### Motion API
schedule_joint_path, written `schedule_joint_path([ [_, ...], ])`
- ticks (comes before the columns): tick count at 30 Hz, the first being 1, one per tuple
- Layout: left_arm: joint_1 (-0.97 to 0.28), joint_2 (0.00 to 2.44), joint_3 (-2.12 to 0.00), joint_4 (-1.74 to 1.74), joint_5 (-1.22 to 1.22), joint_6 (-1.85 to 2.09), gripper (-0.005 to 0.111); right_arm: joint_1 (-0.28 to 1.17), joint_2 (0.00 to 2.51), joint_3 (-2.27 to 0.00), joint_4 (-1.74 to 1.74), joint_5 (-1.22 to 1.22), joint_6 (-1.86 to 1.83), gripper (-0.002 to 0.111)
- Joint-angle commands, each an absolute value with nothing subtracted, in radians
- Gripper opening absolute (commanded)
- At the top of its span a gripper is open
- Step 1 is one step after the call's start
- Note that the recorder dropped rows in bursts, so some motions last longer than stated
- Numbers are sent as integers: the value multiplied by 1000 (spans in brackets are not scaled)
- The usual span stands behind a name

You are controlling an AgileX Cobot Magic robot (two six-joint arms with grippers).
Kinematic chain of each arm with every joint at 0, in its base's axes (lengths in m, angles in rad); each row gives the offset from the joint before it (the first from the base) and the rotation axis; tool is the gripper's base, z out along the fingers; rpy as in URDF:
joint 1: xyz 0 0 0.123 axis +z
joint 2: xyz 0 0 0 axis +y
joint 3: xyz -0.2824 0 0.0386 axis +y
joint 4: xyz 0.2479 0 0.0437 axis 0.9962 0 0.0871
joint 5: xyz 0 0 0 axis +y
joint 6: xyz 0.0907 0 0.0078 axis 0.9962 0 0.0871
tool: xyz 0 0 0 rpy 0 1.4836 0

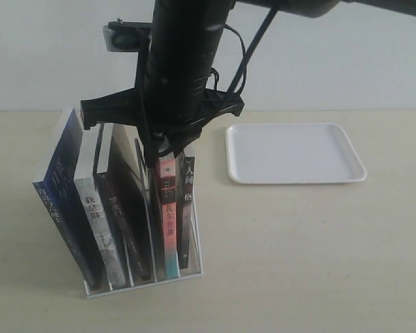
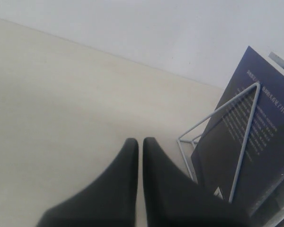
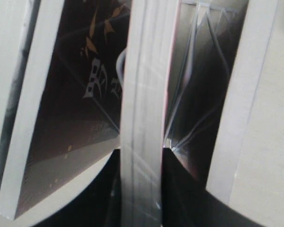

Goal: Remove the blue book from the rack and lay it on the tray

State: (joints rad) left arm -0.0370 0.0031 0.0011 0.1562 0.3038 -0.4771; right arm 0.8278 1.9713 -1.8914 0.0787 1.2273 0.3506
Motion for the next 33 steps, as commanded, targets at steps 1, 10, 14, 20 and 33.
schedule_joint_path([
  [1,-36,0,0,157,292,-476,4,830,1964,-1896,65,1152,331,32],
  [10,-36,0,0,157,292,-476,4,830,1916,-1896,67,1208,331,37],
  [14,-36,0,0,157,292,-476,4,830,1826,-1896,67,1197,331,37],
  [20,-36,0,0,157,292,-476,4,830,1761,-1896,64,1188,331,37],
  [33,-36,0,0,157,292,-476,4,830,1757,-1896,98,1221,296,37],
])
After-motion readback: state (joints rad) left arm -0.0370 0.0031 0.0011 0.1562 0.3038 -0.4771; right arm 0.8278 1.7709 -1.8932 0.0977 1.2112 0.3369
